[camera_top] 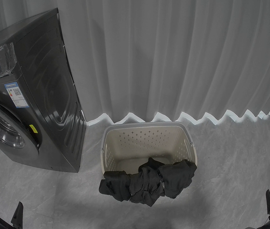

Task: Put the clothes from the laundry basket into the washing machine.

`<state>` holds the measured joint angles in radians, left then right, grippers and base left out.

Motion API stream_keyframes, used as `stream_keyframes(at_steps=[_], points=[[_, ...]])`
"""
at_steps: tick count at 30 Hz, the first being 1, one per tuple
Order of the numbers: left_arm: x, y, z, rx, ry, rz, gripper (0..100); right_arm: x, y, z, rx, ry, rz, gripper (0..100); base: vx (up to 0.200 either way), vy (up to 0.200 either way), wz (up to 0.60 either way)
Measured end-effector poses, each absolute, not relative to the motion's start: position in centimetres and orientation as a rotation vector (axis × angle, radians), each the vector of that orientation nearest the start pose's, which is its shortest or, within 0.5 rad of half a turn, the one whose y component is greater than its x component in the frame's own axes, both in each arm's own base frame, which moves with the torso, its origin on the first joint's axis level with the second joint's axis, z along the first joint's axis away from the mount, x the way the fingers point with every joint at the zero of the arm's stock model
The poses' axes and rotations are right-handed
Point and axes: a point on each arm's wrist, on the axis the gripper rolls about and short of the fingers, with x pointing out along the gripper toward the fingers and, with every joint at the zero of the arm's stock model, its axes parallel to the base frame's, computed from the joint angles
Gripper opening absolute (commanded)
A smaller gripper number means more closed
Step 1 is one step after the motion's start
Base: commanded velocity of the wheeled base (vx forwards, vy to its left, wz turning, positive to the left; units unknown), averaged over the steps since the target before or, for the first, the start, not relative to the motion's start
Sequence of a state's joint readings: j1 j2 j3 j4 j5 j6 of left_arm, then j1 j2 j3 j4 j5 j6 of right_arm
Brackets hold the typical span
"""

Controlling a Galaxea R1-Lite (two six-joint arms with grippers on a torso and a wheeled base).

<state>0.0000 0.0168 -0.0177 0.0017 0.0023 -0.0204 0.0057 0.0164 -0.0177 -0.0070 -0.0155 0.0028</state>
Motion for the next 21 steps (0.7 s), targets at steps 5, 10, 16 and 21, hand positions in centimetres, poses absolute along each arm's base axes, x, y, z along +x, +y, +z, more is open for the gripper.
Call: stream_keyframes(at_steps=[5,10,16,21], points=[[-2.28,0.01,8.06,-0.023,0.001,0.003,100,-2.29,-0.05,8.14,0.003,-0.007,-0.01,100,0.0,0.2,0.0],[-2.28,0.01,8.06,-0.025,0.001,0.002,100,-2.29,-0.05,8.15,0.003,-0.008,-0.01,100,0.0,0.2,0.0],[-2.28,0.01,8.06,-0.026,0.001,0.003,100,-2.28,-0.05,8.14,0.003,-0.009,-0.01,100,0.0,0.2,0.0],[-2.28,0.01,8.07,-0.025,0.0,0.002,100,-2.28,-0.05,8.13,0.003,-0.007,-0.01,100,0.0,0.2,0.0]])
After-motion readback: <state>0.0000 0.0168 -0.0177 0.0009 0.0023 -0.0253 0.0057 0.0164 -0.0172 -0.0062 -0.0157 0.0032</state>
